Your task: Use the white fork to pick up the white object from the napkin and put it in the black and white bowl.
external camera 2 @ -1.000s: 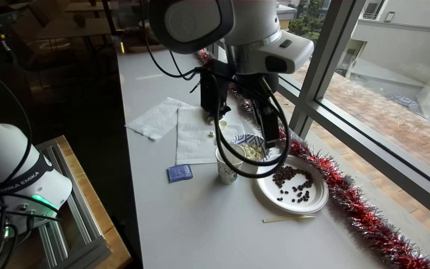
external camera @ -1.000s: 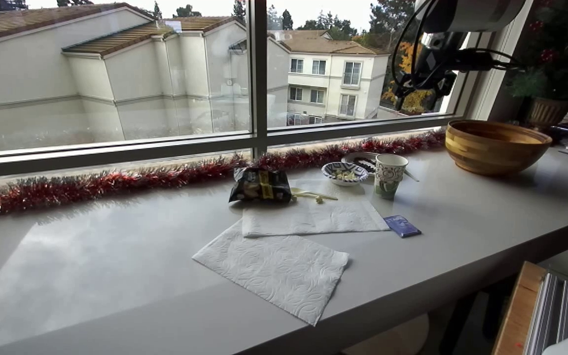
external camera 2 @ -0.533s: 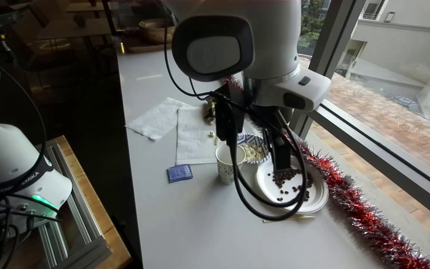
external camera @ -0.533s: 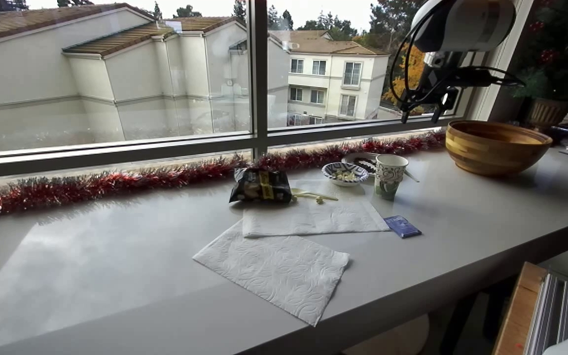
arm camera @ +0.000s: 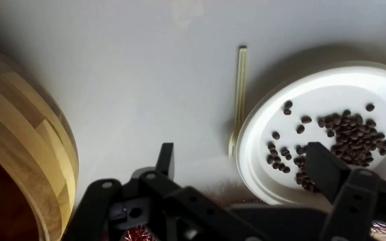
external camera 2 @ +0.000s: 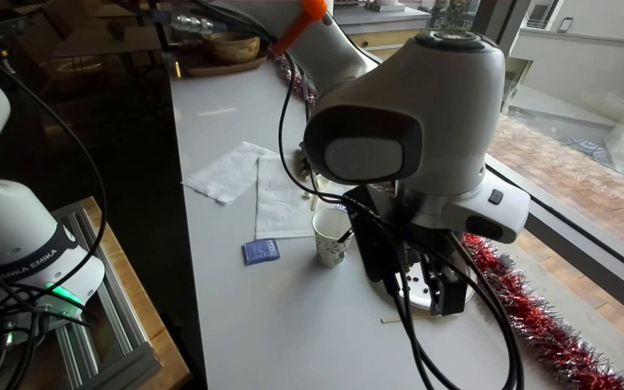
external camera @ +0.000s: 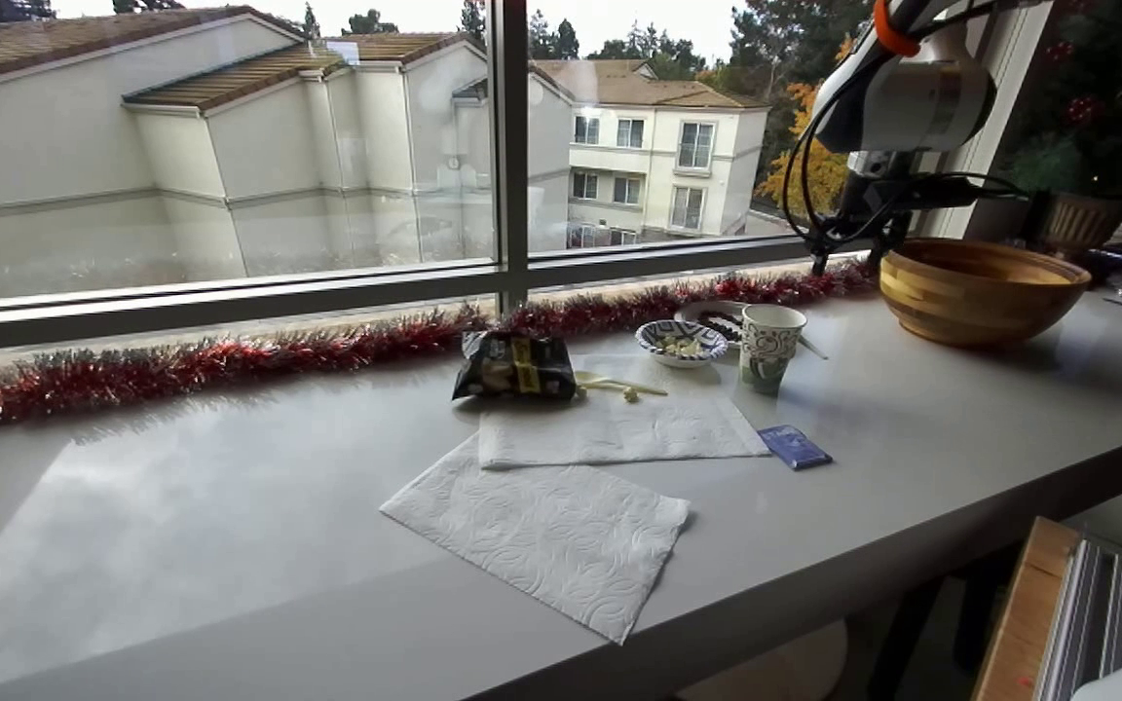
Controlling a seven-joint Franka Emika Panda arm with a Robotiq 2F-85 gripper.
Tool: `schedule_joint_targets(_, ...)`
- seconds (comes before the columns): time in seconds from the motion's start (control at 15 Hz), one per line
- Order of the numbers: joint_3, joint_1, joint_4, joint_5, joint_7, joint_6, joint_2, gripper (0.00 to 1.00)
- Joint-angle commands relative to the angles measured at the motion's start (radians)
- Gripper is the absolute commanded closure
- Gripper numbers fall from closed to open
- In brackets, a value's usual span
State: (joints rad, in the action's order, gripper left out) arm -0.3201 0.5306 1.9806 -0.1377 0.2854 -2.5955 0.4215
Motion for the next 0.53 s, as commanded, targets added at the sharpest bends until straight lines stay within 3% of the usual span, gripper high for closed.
schedule_joint_targets(0.0,0.049,0.062,-0.1,-0.028,0.037,0.004,0.117,0.0)
schedule_joint_targets(0.47,0.134,0.131,-0.179,-0.018,0.026,0.021,0.224,0.0)
